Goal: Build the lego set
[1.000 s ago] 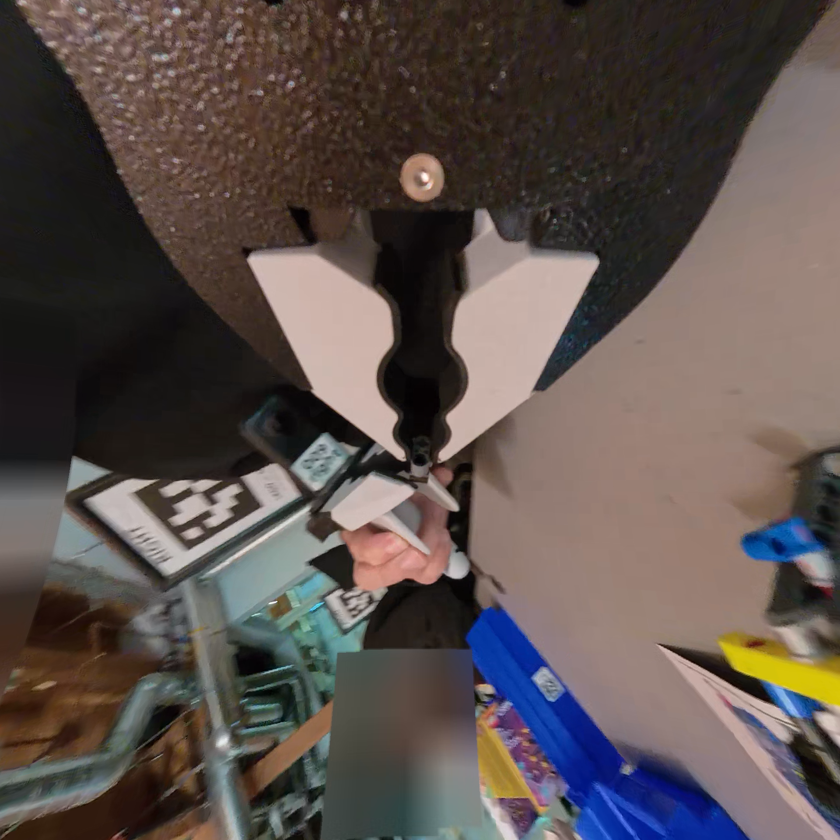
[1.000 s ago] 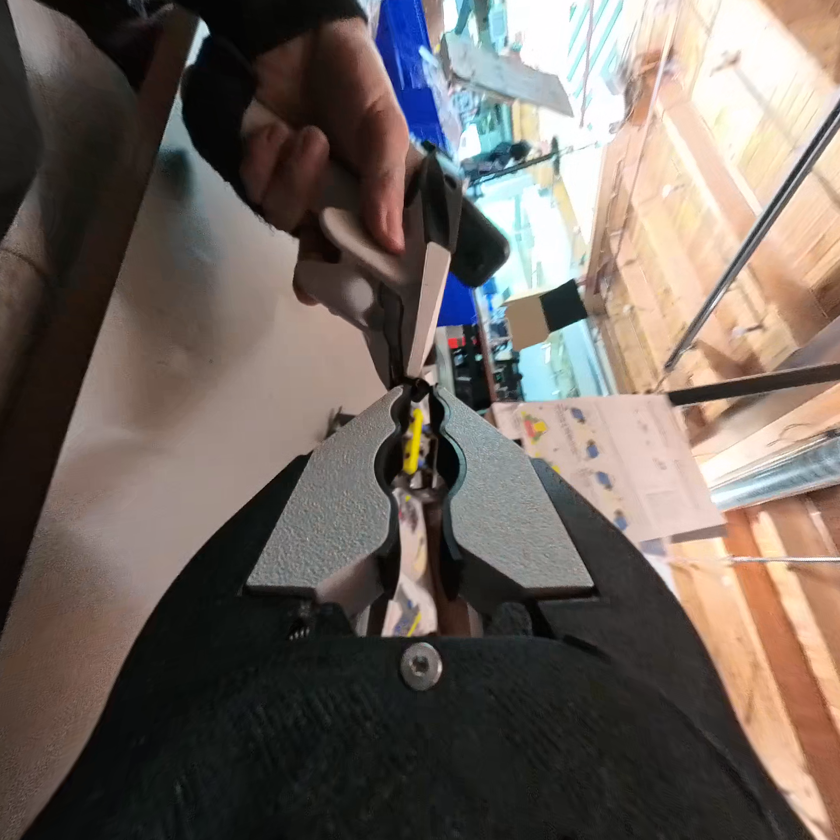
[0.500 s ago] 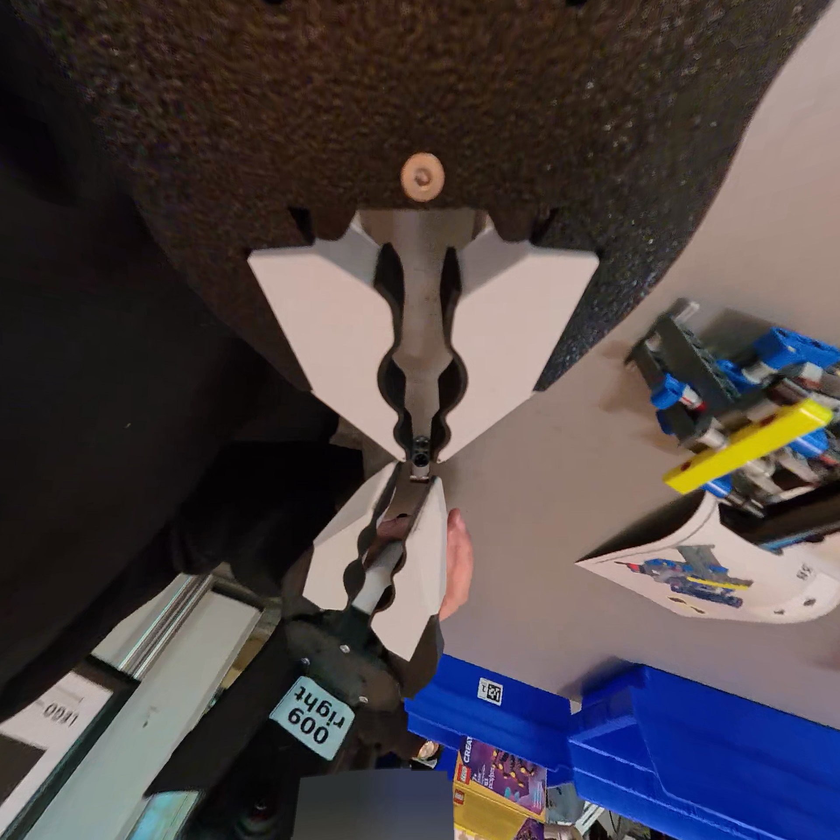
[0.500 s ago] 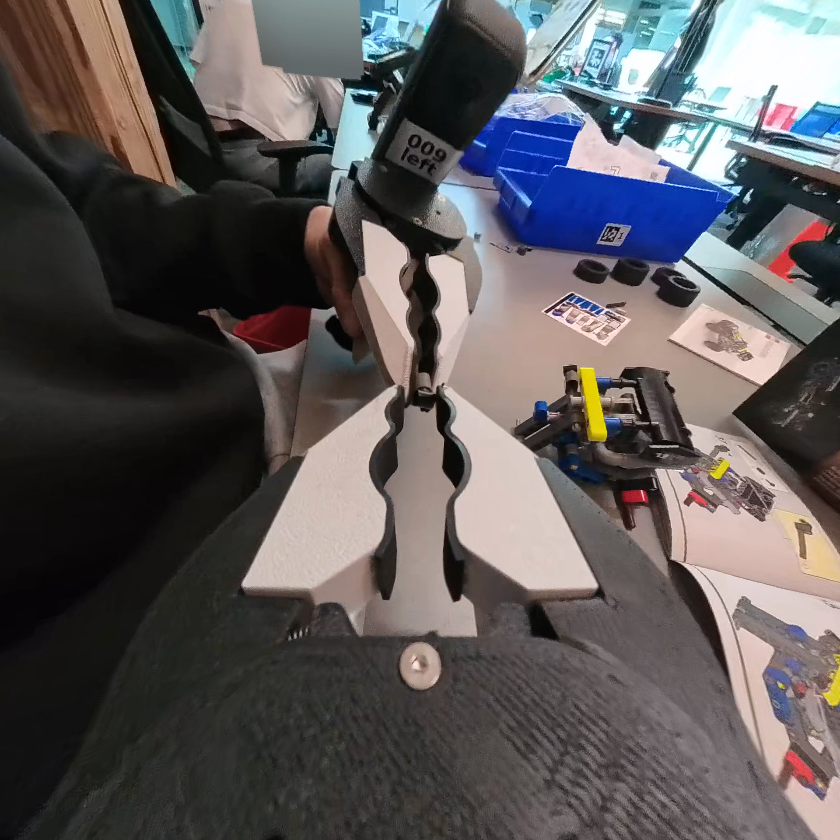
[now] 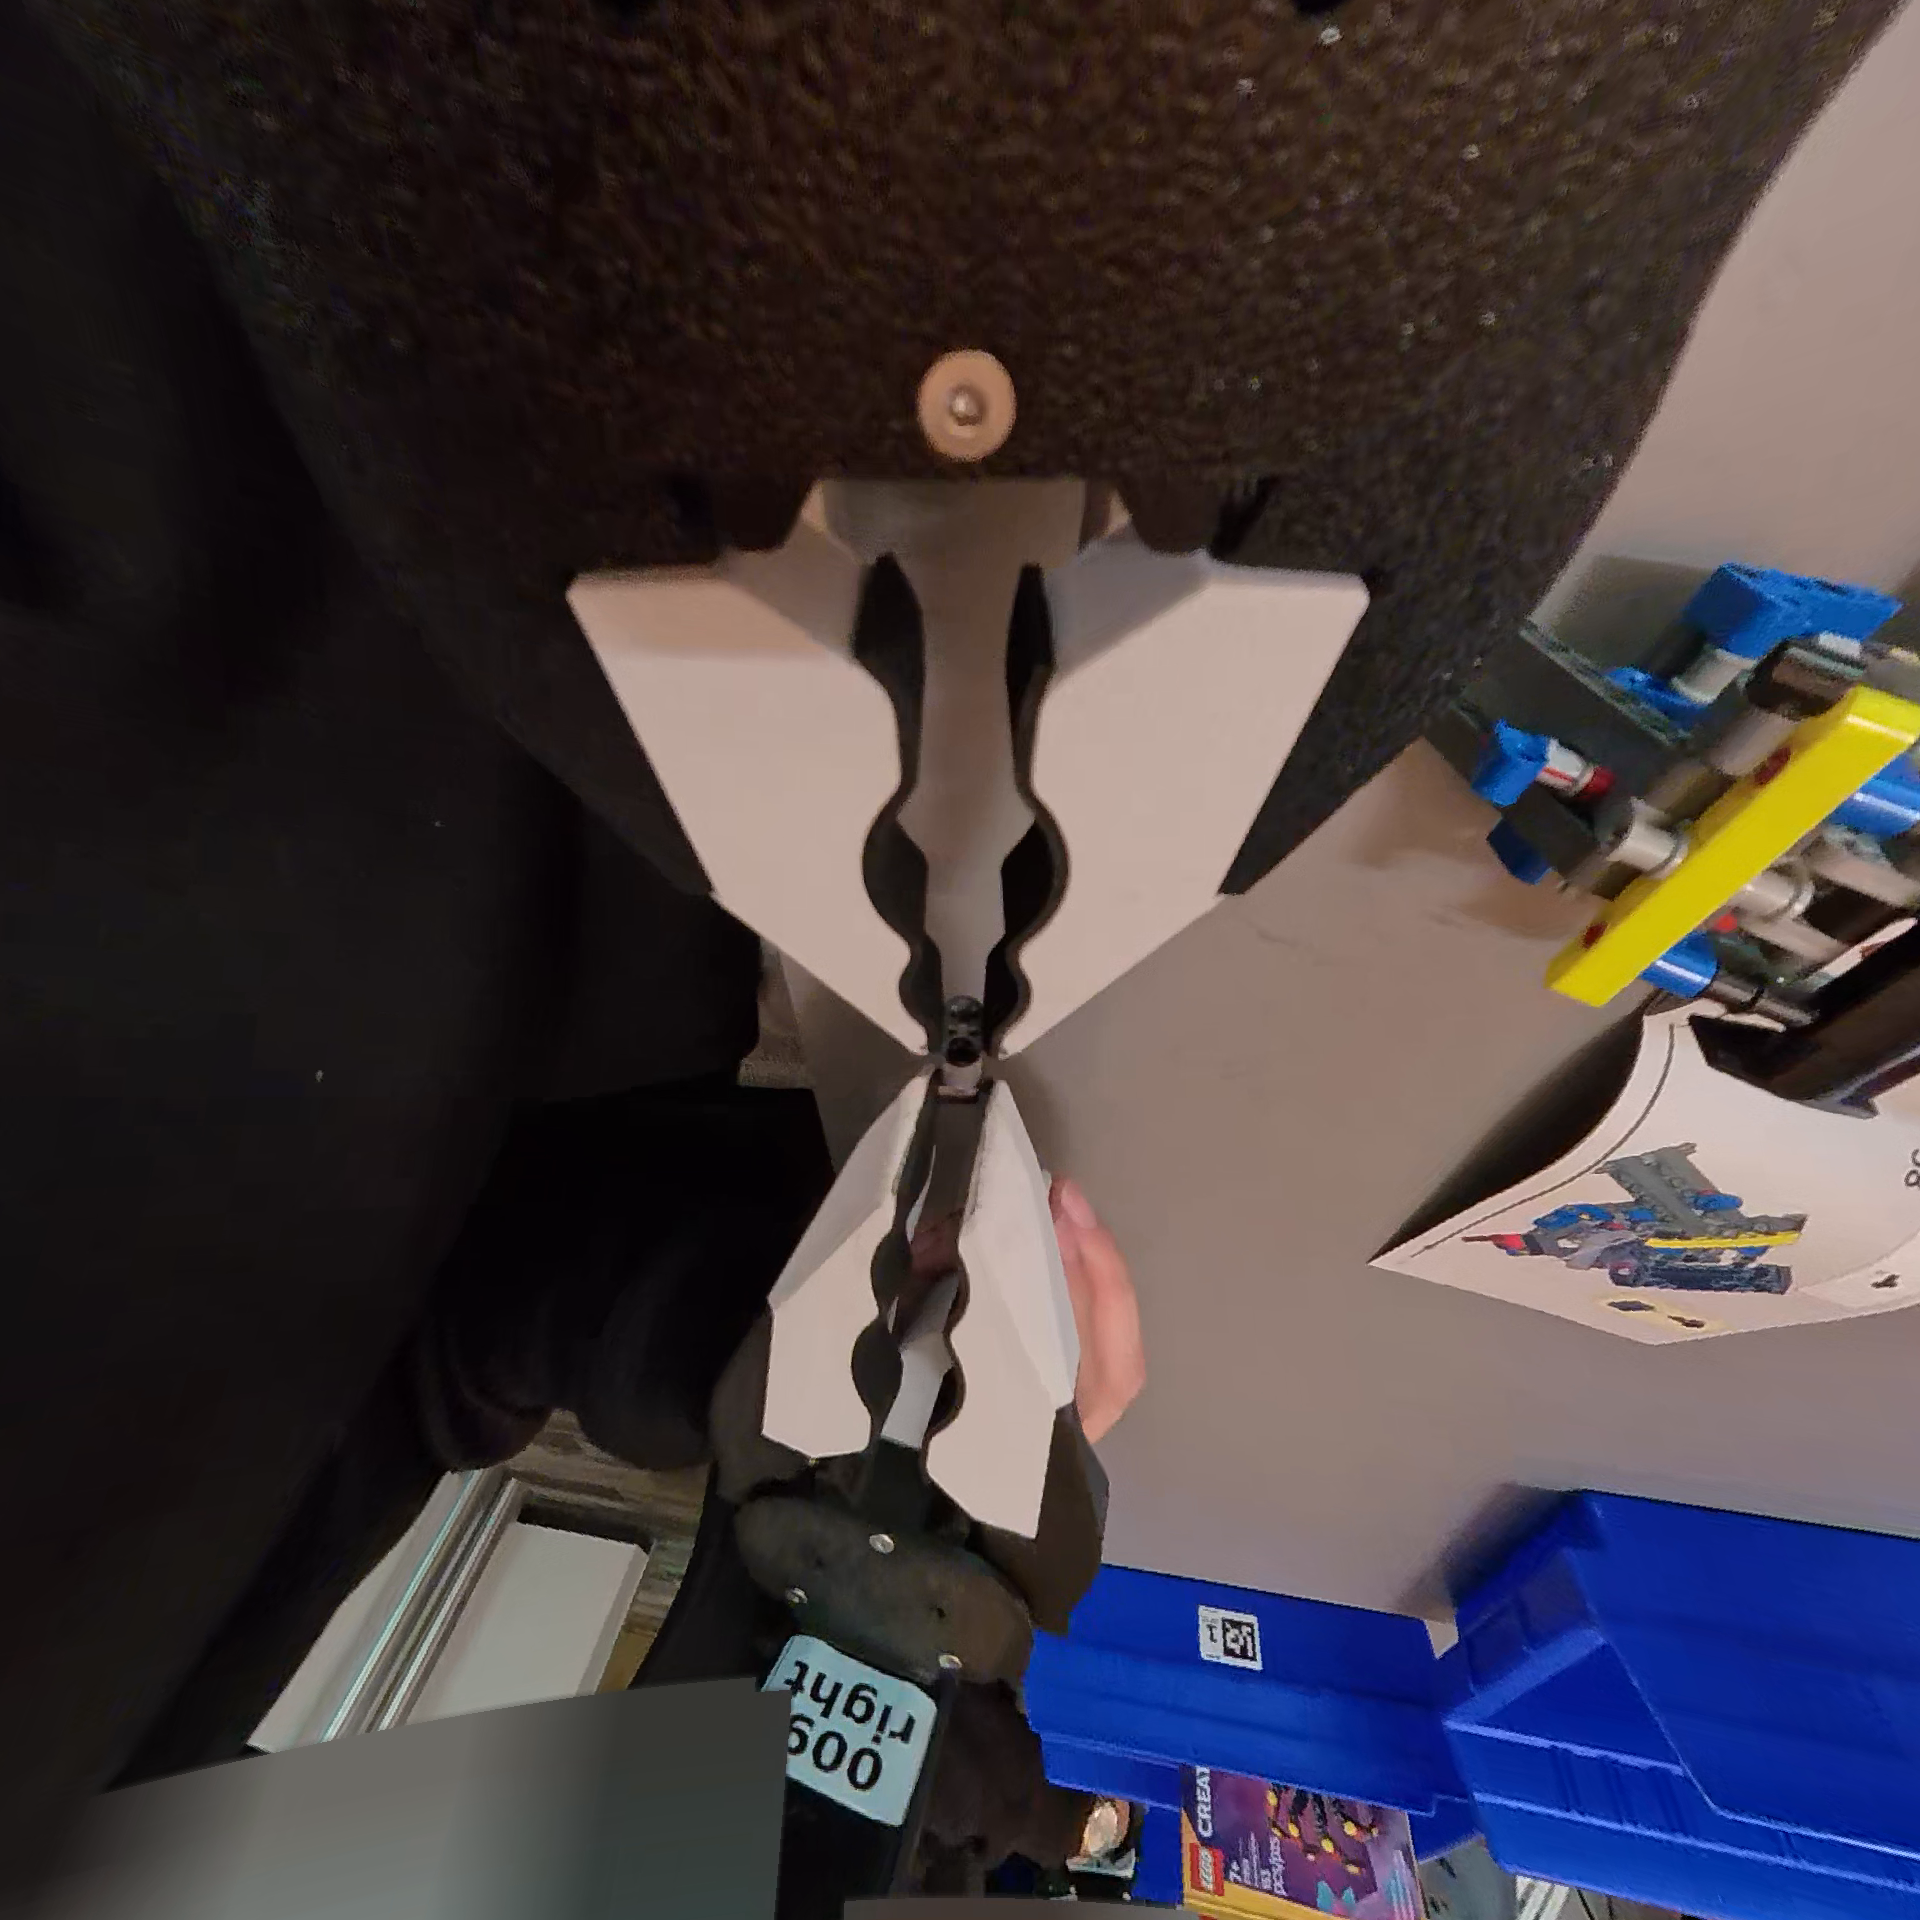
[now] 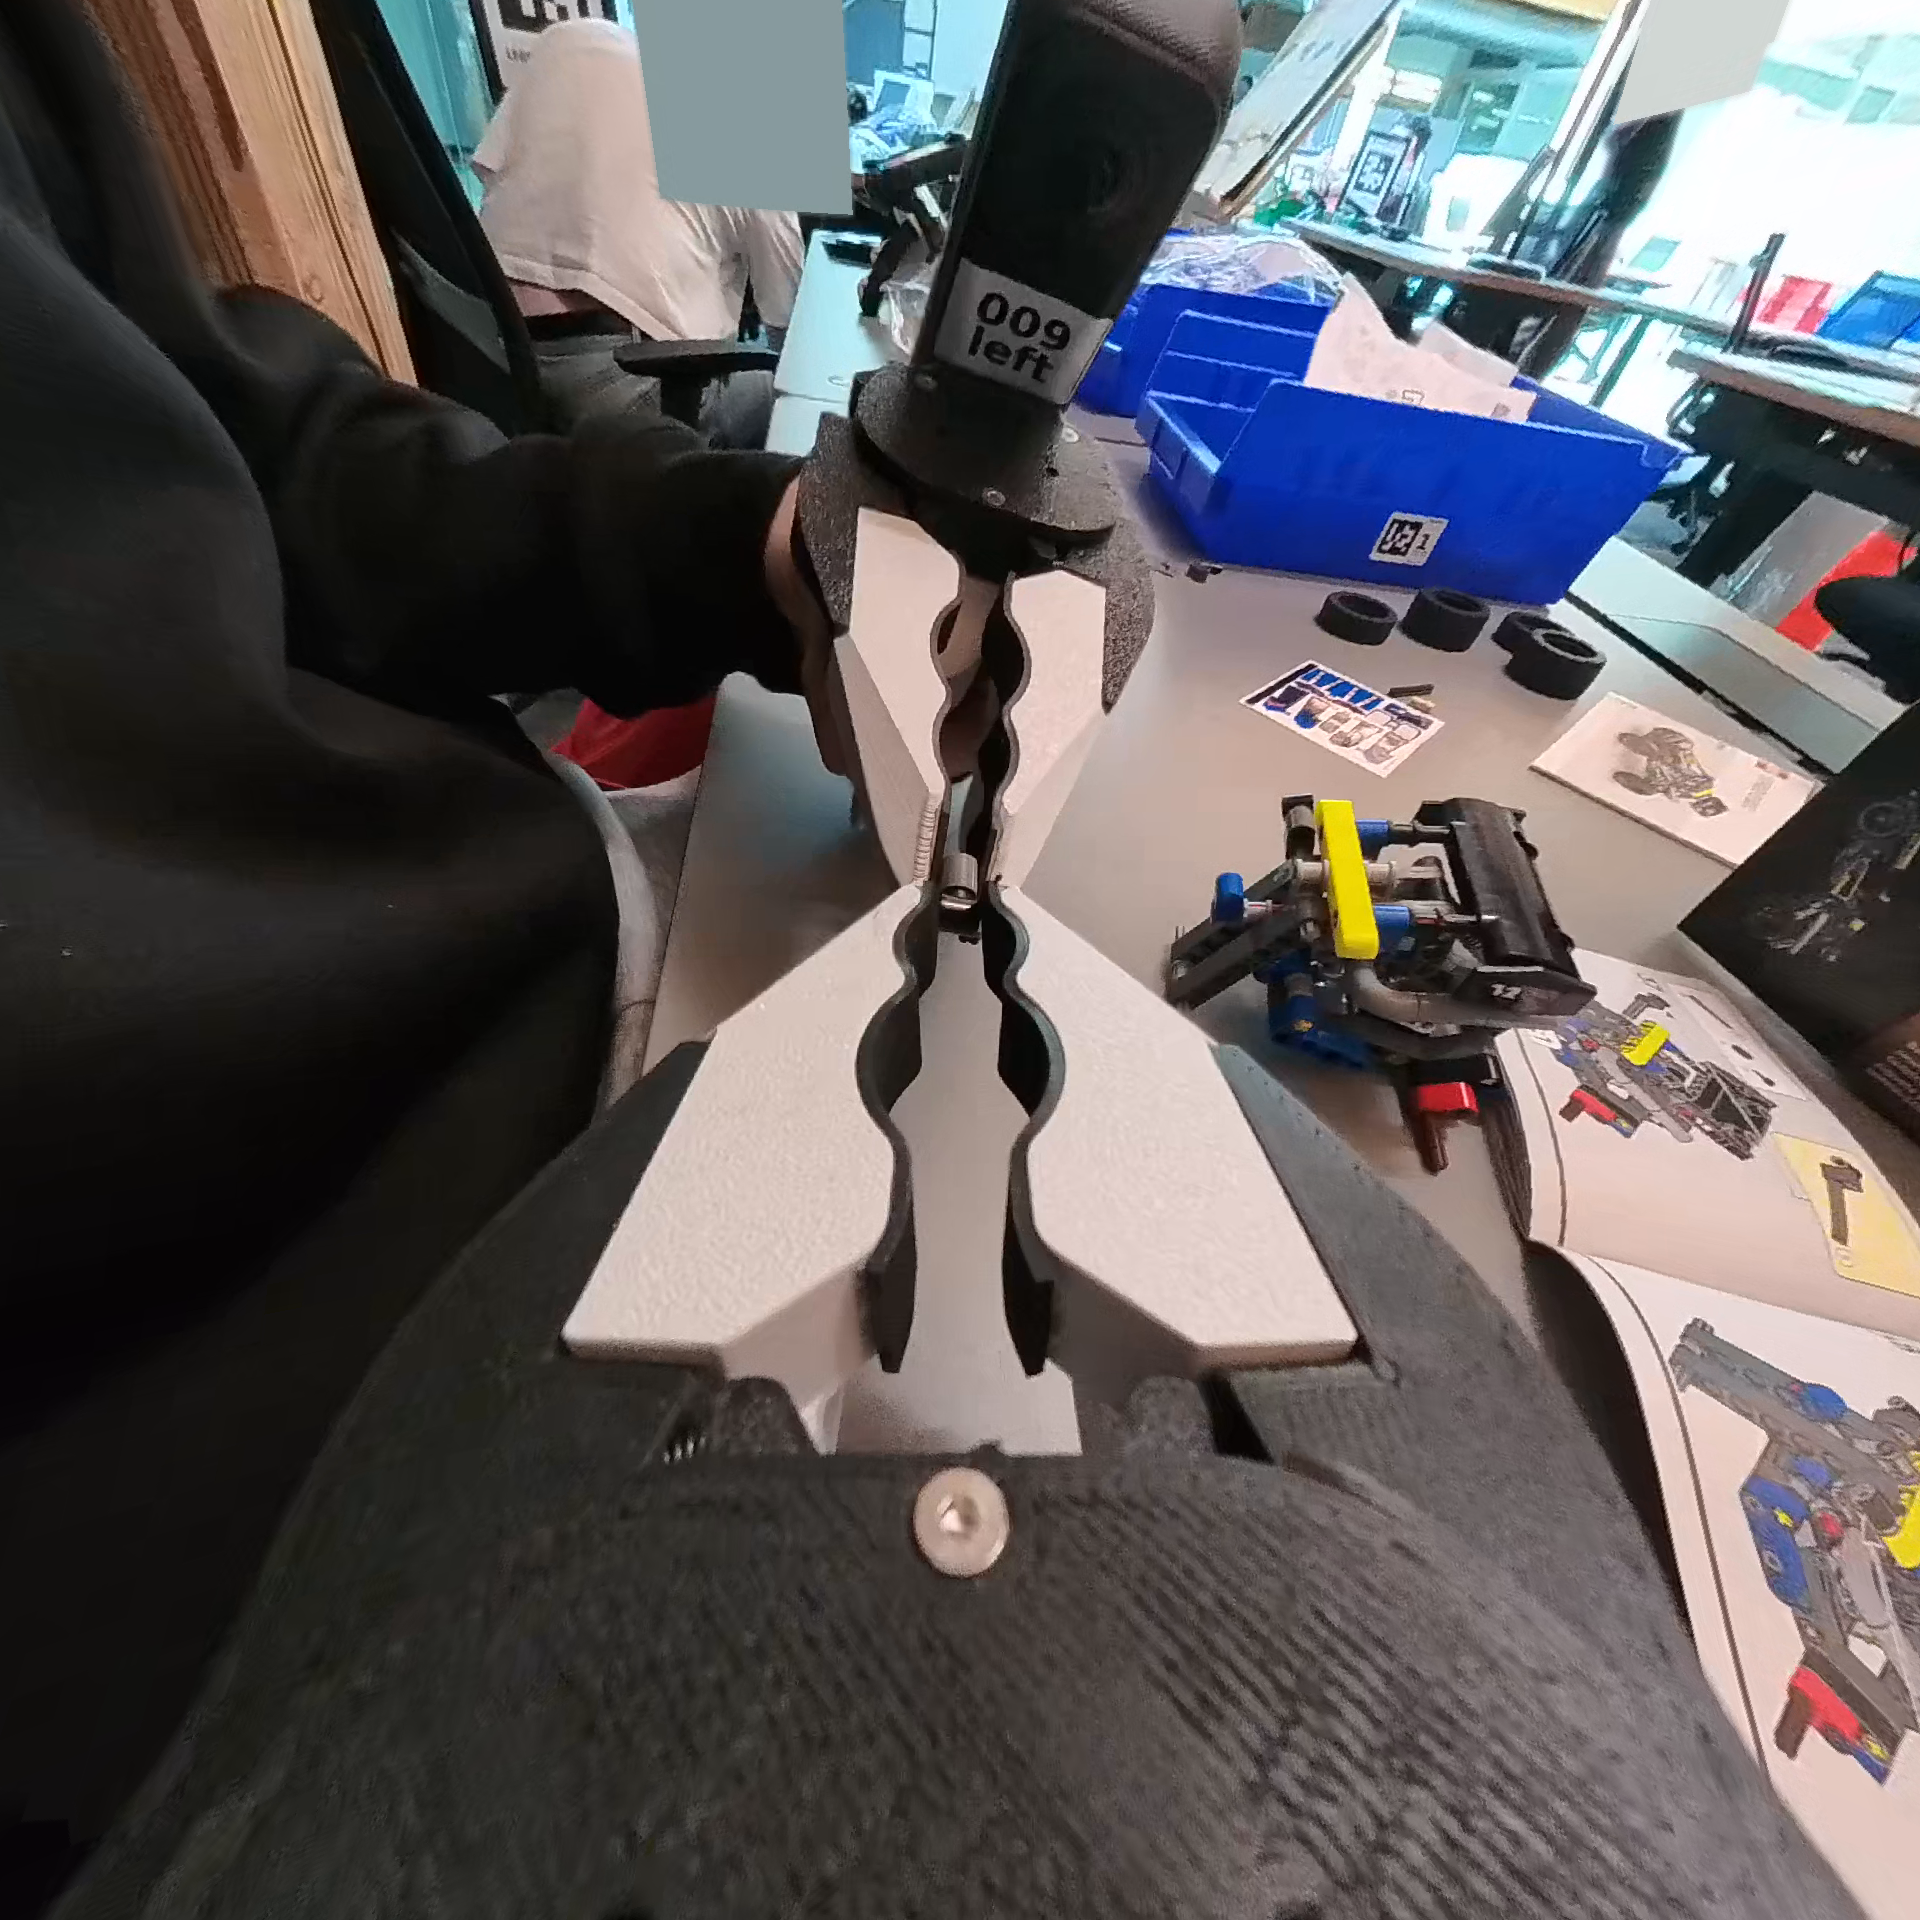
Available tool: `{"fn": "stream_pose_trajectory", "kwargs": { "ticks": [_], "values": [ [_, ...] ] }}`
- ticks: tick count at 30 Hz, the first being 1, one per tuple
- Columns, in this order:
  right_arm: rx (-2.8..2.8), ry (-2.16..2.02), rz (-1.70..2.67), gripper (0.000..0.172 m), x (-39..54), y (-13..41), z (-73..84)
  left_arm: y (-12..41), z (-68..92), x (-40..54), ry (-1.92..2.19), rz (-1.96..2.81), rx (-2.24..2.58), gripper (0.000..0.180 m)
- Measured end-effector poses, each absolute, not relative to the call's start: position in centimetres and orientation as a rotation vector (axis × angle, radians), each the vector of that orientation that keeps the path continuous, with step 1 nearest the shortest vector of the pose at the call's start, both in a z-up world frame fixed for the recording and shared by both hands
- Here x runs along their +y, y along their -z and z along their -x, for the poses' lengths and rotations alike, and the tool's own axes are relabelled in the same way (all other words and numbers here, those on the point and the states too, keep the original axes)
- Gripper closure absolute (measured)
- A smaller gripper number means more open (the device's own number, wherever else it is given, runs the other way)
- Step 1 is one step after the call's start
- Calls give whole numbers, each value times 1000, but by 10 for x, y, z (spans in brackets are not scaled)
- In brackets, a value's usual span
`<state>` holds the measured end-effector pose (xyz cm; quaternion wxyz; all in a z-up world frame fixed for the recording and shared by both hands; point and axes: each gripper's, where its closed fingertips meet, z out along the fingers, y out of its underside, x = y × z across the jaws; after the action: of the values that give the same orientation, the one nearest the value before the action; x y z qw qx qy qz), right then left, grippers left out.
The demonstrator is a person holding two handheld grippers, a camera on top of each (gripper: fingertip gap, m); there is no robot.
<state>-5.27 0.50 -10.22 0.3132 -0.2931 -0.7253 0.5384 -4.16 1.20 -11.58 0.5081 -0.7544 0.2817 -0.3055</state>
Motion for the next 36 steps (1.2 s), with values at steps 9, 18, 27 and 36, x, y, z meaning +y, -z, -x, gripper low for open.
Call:
{"fn": "stream_pose_trajectory", "kwargs": {
  "ticks": [9, 18, 27, 36],
  "values": [
    [-1764, -1466, 938, 167, 29, 97, 70, 110, 61, 36, 573, 1808, 597, 174],
    [-1660, -1211, 1112, 167, 57, 109, 102, 118, 141, 46, -135, 1941, 67, 126],
    [-1705, -886, 850, 168, 58, 117, 121, 151, 155, 54, -198, 2131, -138, 104],
    [-1736, -470, 387, 167, 51, 126, 126, 154, 160, 60, -209, 2108, -130, 109]
  ]
}}
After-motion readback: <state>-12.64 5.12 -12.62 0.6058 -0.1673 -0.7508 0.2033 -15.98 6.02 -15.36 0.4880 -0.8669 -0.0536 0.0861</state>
